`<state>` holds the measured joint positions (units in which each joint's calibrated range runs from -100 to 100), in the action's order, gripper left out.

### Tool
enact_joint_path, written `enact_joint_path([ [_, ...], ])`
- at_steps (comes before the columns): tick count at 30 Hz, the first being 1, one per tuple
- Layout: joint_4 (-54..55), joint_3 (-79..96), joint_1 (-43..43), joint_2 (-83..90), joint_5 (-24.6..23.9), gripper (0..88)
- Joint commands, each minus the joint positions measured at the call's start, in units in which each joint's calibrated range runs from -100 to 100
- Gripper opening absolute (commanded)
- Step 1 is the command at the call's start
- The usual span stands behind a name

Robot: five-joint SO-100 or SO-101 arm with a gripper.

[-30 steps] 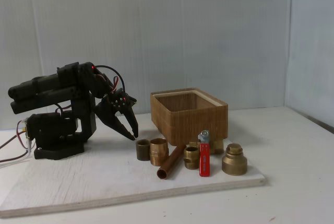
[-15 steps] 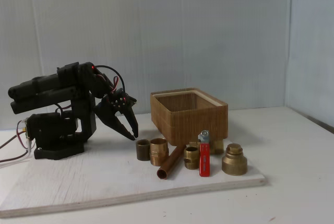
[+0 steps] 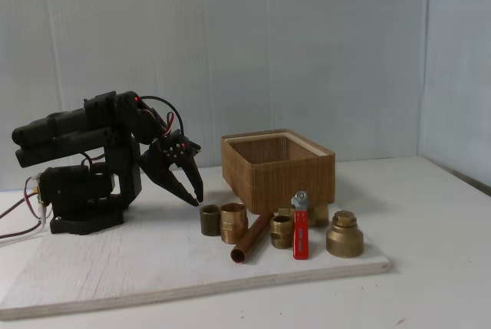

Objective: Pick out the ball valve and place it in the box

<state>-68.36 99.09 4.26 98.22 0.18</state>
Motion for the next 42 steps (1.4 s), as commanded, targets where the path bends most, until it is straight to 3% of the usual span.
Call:
enact_joint_path([
  [1, 0.6, -0.1, -0.2, 0.4, 0.2, 0.9],
  [42, 4.1, -35.2, 1.8, -0.4, -0.1, 1.2],
])
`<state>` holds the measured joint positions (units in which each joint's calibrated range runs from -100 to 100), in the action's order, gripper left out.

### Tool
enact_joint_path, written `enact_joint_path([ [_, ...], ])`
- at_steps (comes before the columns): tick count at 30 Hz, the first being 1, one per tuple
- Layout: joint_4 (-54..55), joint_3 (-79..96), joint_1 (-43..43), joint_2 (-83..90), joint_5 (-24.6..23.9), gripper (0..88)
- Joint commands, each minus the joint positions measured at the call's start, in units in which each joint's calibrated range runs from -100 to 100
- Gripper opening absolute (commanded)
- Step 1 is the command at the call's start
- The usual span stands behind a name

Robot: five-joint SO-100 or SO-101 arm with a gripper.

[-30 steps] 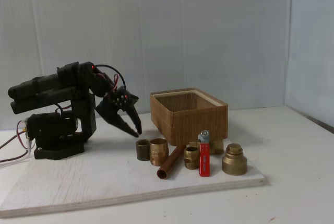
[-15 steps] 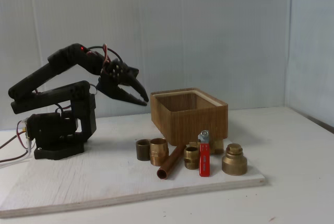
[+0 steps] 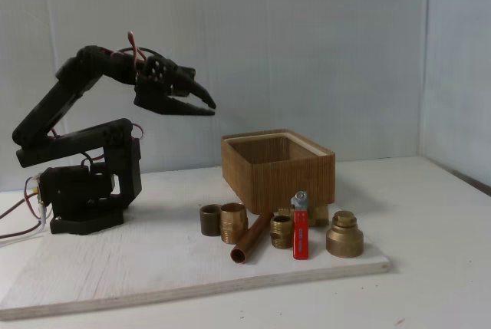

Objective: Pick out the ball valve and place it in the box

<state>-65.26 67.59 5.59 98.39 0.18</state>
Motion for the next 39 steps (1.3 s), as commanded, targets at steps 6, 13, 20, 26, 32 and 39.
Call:
enact_joint_path([
  [6, 1.0, -7.9, 0.5, -0.6, -0.1, 1.2],
  [13, 5.8, -20.7, 0.4, -3.4, 0.1, 1.3],
  [20, 5.4, -41.8, 0.6, -27.4, -0.1, 1.3],
  [26, -3.5, -64.2, 3.0, -49.8, -0.1, 1.3],
  [32, -16.6, -84.6, 5.3, -69.3, -0.1, 1.0],
  [39, -28.2, -103.6, 6.0, -89.3, -0.2, 0.7],
])
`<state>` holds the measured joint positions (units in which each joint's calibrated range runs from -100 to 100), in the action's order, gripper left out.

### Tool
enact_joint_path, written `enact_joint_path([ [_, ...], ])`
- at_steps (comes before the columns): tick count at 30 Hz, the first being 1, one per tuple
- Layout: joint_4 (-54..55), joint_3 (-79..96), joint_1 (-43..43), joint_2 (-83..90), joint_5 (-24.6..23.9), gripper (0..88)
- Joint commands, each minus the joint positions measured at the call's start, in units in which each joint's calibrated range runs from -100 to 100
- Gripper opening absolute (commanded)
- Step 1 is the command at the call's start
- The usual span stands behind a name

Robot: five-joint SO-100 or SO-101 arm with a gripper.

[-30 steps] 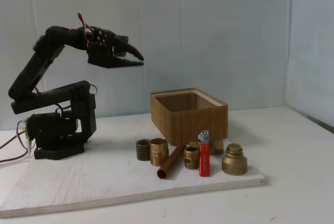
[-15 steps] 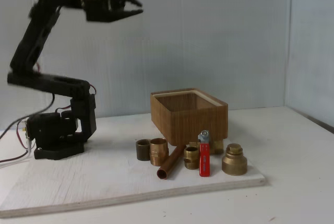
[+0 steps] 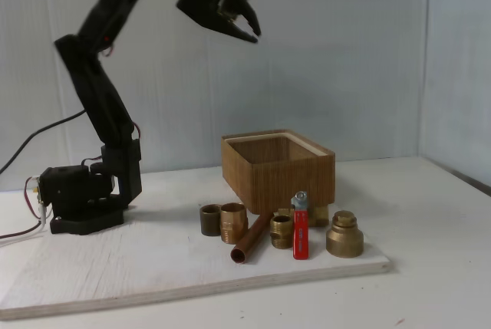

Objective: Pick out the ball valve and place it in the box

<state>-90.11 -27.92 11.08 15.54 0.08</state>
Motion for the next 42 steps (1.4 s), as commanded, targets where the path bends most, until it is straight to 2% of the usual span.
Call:
enact_joint_path([
  [1, -4.6, -10.4, 0.5, -9.1, -0.4, 0.7],
  [7, -8.9, -21.6, 0.7, -22.1, -1.2, 0.7],
  [14, -8.9, -25.4, 2.1, -29.8, -1.2, 1.0],
  [42, -8.9, -25.2, 3.5, -43.1, -1.3, 1.5],
])
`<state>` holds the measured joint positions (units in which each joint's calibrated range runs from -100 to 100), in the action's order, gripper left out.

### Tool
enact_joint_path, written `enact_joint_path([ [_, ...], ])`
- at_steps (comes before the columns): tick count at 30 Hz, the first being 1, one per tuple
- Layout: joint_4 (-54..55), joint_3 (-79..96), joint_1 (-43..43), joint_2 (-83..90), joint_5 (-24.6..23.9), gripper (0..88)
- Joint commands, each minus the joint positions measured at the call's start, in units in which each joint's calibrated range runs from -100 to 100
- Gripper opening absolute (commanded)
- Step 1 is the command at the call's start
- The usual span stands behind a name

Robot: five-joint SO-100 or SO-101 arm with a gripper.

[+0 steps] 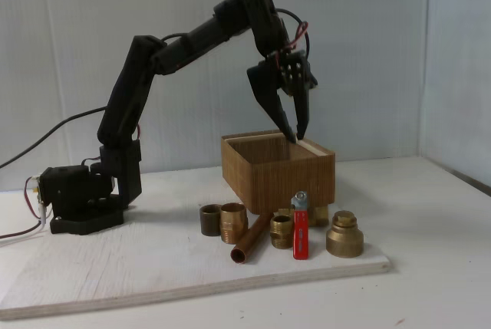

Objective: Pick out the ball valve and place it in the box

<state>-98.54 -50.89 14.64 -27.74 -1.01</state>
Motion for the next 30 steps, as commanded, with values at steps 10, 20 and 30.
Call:
enact_joint_path([
  [10, -0.6, -1.9, 0.7, -1.3, 1.4, 28.8],
  [20, -0.4, 5.5, 0.8, -1.5, 2.9, 28.8],
  [30, -0.4, 9.0, 0.9, -1.5, 4.4, 28.8],
])
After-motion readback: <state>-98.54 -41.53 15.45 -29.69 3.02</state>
